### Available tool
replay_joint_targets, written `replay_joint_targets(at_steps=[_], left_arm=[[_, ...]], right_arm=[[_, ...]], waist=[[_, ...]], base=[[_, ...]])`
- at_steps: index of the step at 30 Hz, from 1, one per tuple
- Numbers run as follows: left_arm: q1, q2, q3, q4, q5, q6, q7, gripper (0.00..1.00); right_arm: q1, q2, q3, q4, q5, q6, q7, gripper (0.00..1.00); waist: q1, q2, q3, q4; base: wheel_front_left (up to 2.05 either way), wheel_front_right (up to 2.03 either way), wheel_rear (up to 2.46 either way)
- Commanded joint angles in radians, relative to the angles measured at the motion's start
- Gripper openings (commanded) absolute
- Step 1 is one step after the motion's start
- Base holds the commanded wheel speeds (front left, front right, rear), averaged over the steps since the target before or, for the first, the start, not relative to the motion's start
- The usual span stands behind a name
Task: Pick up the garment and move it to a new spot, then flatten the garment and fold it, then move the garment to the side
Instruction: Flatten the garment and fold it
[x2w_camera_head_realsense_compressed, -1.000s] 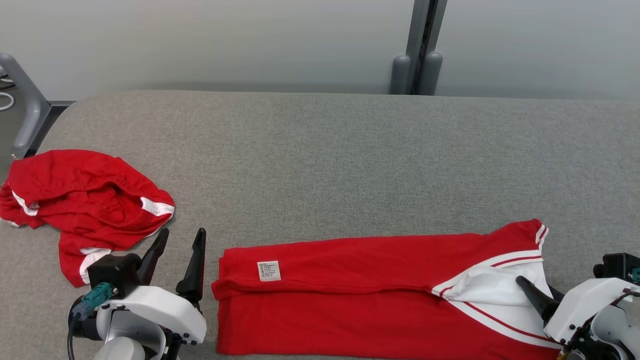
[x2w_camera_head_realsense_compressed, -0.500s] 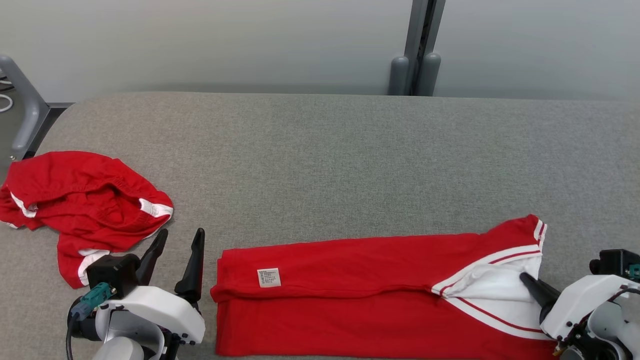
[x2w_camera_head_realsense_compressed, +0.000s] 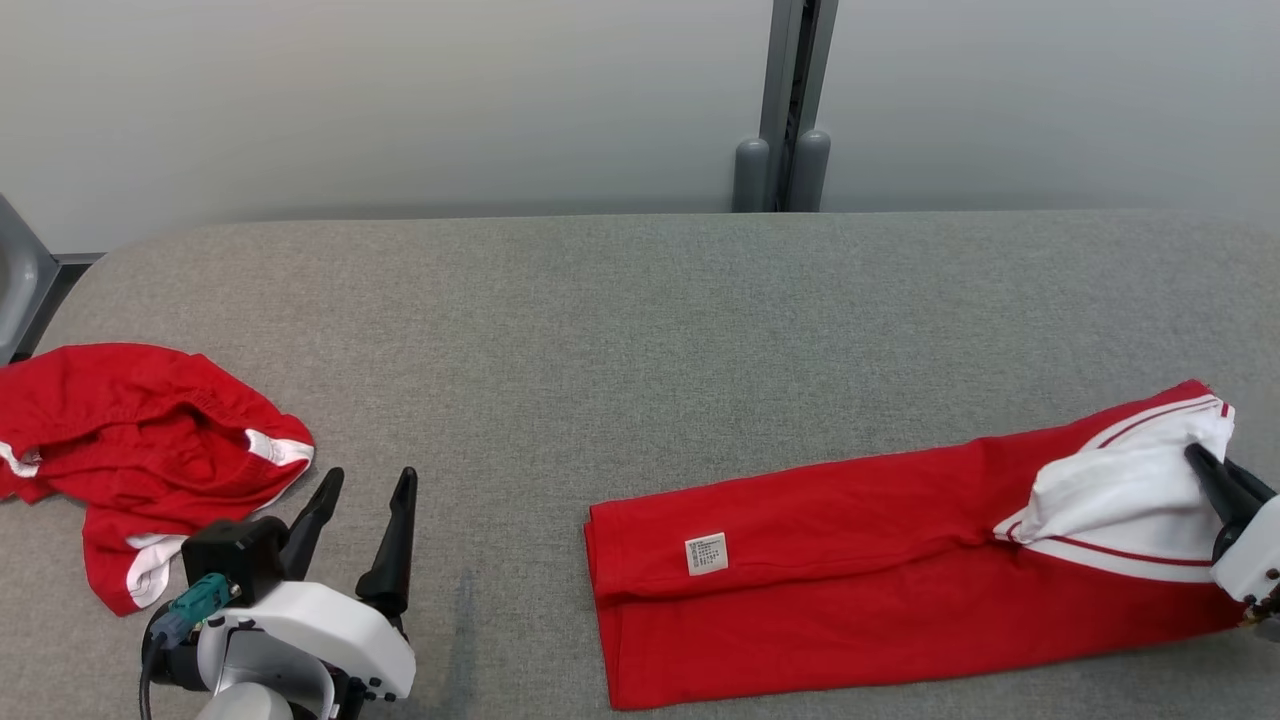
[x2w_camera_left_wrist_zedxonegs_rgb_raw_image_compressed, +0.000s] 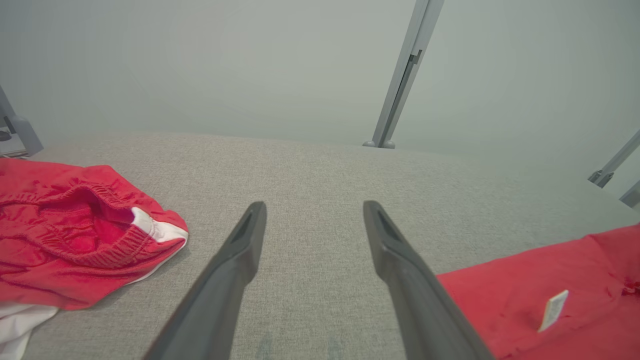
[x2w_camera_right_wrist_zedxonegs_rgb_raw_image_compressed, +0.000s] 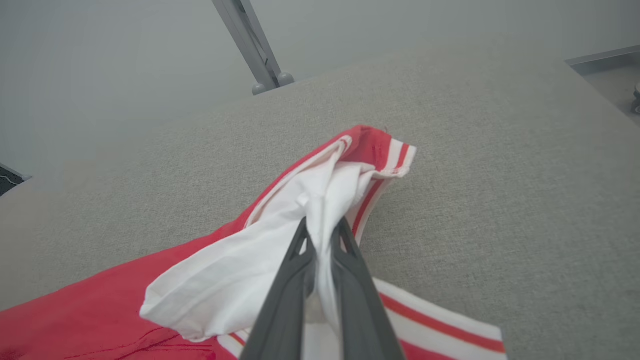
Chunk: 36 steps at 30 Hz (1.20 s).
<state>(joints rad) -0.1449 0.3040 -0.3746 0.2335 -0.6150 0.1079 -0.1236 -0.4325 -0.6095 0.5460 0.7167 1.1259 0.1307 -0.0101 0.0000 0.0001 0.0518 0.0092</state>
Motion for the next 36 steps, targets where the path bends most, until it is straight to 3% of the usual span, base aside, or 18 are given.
replay_joint_targets(at_steps=[1,13,22,28,36], left_arm=[[0.011,0.008,0.000,-0.002,-0.001,0.004,0.001,1.00],[0.016,0.002,-0.003,-0.002,-0.015,0.013,-0.001,1.00],[0.014,-0.007,-0.008,0.012,-0.024,0.011,-0.009,1.00],[-0.001,-0.015,-0.015,0.020,-0.028,0.005,-0.015,1.00],[-0.011,-0.026,-0.023,0.037,-0.031,-0.002,-0.025,1.00]], right_arm=[[-0.002,-0.019,-0.008,-0.023,-0.005,0.000,-0.012,0.00],[0.067,-0.063,0.006,-0.422,-0.141,0.001,0.043,0.00],[0.135,0.007,-0.007,-0.657,-0.245,0.001,0.225,0.00],[0.118,0.099,0.013,-0.680,-0.292,0.001,0.309,0.00],[0.071,0.201,0.075,-0.587,-0.272,0.001,0.338,0.00]], waist=[[0.0000,-0.0001,-0.002,-0.001],[0.0000,-0.0001,-0.010,0.001],[0.0000,-0.0001,-0.021,0.038],[0.0000,-0.0001,-0.010,0.081],[0.0000,-0.0001,0.003,0.141]], base=[[0.00,0.00,0.00],[0.00,0.00,0.00],[0.00,0.00,0.00],[0.00,0.00,0.00],[0.00,0.00,0.00]])
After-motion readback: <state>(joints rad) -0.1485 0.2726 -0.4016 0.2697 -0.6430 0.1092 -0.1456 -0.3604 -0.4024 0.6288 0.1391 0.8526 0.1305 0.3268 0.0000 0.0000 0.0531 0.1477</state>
